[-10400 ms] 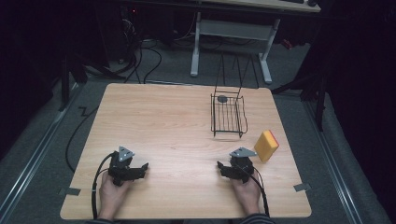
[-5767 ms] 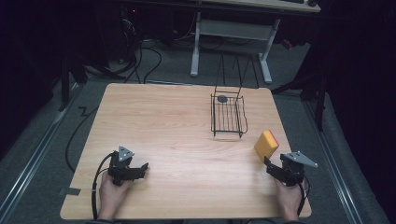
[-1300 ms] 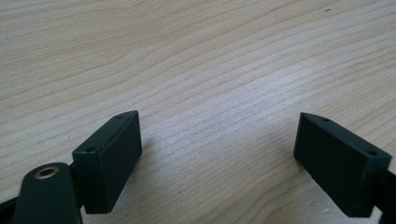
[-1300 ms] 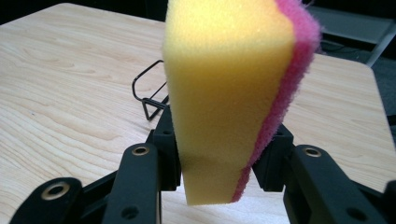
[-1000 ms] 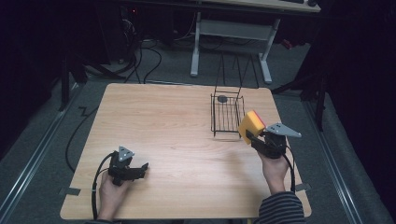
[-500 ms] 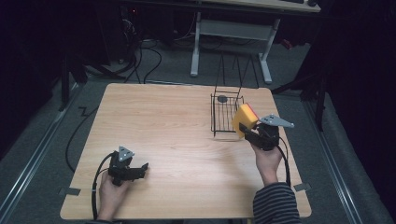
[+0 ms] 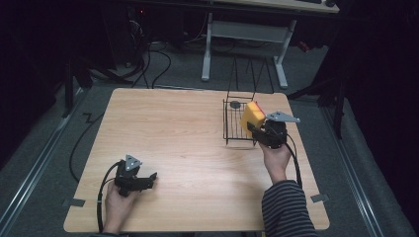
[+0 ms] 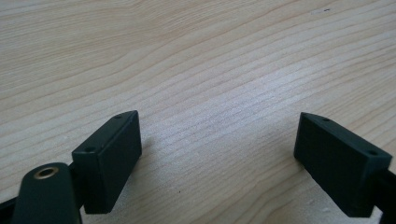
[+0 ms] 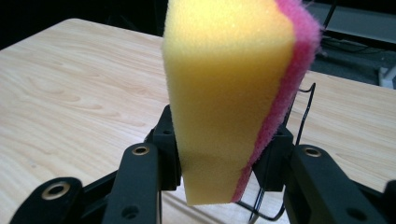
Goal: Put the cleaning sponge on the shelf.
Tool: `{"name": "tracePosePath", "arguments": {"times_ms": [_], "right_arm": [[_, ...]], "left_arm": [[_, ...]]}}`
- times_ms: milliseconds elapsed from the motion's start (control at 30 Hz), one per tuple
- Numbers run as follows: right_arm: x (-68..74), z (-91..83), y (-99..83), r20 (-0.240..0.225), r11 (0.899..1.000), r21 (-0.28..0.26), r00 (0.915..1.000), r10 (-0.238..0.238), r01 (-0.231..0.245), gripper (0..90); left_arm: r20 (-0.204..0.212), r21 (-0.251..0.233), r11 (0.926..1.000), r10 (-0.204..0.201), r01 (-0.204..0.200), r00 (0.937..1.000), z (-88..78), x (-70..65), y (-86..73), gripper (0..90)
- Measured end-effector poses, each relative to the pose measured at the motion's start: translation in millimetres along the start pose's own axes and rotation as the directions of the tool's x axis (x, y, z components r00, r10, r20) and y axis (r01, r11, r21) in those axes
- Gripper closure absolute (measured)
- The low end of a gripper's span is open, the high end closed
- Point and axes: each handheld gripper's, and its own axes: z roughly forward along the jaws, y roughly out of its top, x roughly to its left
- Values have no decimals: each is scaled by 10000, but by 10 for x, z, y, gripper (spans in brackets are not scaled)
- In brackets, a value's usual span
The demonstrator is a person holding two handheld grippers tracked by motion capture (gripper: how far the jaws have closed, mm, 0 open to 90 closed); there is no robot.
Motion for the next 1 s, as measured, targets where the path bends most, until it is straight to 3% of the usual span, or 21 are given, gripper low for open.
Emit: {"name": "tracePosePath", "arguments": {"times_ms": [433, 1000], "right_arm": [[2, 394, -28, 357, 9986, 515, 9994, 50, -69, 606], [46, 717, -88, 814, 9937, 1123, 9967, -57, -35, 598]], "left_arm": [[-3, 1, 10000, 4, -4, 10000, 0, 0, 0, 155], [-16, 1, 10000, -8, 8, 10000, 0, -2, 0, 155]]}}
